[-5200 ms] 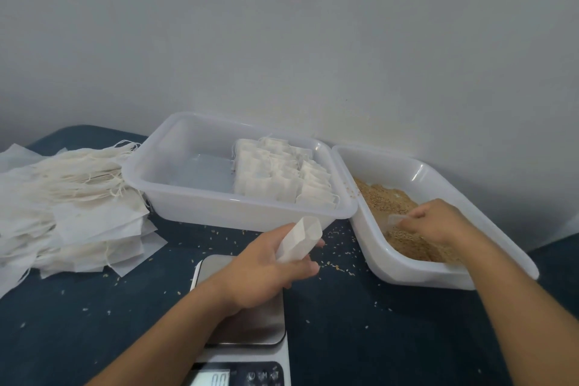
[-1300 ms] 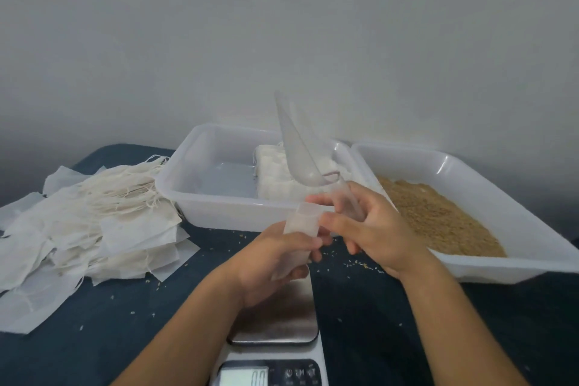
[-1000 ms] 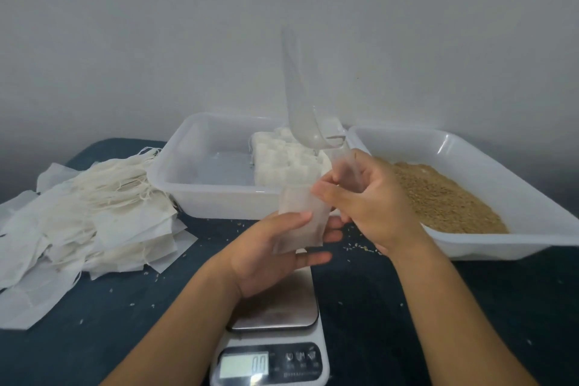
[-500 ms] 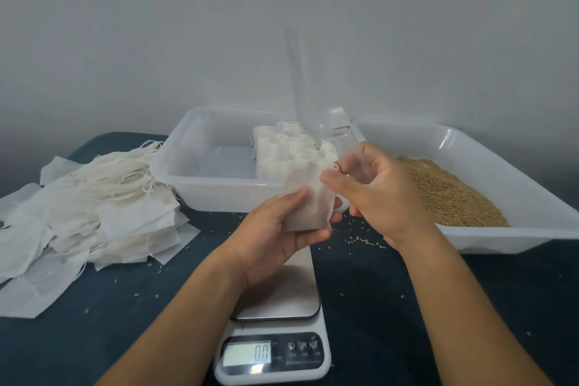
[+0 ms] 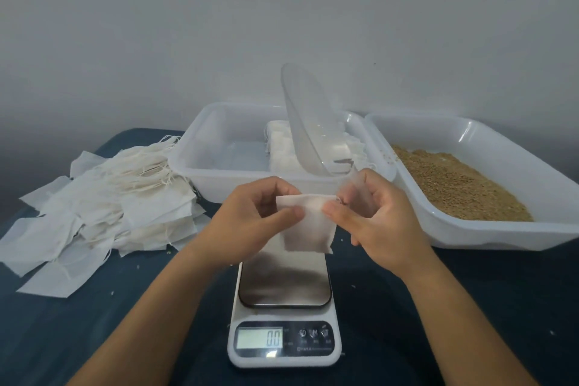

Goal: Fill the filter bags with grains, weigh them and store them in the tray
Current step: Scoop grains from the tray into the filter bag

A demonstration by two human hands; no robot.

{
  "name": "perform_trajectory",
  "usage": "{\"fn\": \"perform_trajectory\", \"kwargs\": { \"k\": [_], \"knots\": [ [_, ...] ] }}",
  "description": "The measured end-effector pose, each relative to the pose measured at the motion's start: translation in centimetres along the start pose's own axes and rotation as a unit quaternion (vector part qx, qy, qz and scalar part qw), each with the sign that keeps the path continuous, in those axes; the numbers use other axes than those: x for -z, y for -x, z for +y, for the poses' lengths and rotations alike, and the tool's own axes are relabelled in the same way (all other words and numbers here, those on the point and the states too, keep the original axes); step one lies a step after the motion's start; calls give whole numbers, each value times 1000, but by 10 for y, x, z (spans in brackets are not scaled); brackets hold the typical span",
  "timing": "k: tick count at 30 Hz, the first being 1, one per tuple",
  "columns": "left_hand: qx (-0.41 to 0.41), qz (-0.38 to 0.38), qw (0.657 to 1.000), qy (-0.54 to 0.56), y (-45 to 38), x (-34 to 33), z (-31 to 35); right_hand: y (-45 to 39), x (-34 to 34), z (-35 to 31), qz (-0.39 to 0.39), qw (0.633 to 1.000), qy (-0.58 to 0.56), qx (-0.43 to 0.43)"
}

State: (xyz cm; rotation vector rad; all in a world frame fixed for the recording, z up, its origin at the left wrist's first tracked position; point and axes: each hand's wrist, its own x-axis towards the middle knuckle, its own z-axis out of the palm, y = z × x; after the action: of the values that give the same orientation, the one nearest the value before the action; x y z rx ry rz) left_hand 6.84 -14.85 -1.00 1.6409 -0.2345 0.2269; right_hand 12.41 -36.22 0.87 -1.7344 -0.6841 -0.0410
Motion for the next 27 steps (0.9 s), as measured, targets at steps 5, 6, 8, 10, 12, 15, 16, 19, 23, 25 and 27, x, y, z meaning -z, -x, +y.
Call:
{"fn": "perform_trajectory", "kwargs": {
  "k": [5, 6, 8, 10, 12, 15, 16, 19, 23, 25, 27],
  "knots": [
    [68, -67, 995, 31, 21, 23, 4, 6, -16, -1, -32, 999, -36, -22],
    [81, -64, 994, 28, 25, 25, 2, 6, -20, 1, -40, 998, -32, -32],
    [105, -36, 994, -8, 28, 26, -4, 6, -25, 6, -44, 997, -9, -59],
    [108, 5, 989, -99, 26, 26, -10, 5, -30, 12, -34, 996, 23, -82],
    [97, 35, 977, -188, 23, 25, -17, 4, -34, 18, -22, 993, 73, -90],
    [73, 50, 968, -235, 22, 26, -21, 2, -36, 26, -2, 988, 119, -95],
    [71, 53, 969, -231, 23, 26, -23, 2, -36, 28, 7, 987, 126, -98],
    [70, 87, 964, -243, 21, 28, -29, 1, -33, 32, 49, 987, 123, -95],
    [88, 205, 944, -242, 16, 33, -34, 1, -30, 29, 117, 986, 106, -53],
    [101, 261, 939, -201, 13, 37, -36, -1, -27, 28, 148, 984, 87, -40],
    [111, 300, 934, -157, 10, 41, -38, -3, -24, 29, 175, 981, 76, -35]
  ]
}}
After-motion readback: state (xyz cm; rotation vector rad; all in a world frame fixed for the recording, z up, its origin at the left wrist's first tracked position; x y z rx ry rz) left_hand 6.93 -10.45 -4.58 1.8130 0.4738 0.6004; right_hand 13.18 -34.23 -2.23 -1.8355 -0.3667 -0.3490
